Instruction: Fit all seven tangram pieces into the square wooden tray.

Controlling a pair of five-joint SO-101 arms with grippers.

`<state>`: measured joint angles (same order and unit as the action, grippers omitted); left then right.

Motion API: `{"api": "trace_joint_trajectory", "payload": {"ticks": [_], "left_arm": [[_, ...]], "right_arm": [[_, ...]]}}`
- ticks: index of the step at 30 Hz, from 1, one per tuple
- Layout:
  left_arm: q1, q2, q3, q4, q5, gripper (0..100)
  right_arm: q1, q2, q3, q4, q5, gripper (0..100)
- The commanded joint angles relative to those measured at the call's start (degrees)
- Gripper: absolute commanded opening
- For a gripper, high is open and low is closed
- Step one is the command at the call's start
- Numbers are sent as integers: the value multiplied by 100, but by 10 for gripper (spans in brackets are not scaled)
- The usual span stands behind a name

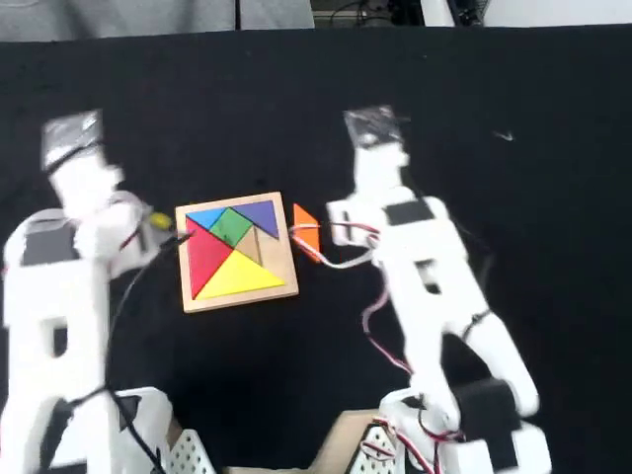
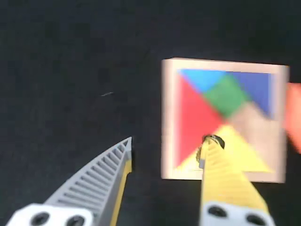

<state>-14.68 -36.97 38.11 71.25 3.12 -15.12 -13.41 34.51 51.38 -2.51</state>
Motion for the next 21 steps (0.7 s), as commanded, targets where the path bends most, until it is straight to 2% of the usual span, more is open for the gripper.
{"api": "trace_joint_trajectory", "payload": {"ticks": [1,8,12,21], "left_arm": [[-769,-1011,1640,-703,-475,238],[-1358,-1732,3354,-1776,-484,238],[-1657,-1785,3495,-1864,-475,238],[-1657,-1785,3582,-1864,-510,238]], "right_arm": [[-686,681,-1244,484,-870,194],[-870,2712,-2527,580,-1644,194],[-1046,3196,-2993,993,-1758,194],[-1125,3670,-3248,914,-1829,194]]}}
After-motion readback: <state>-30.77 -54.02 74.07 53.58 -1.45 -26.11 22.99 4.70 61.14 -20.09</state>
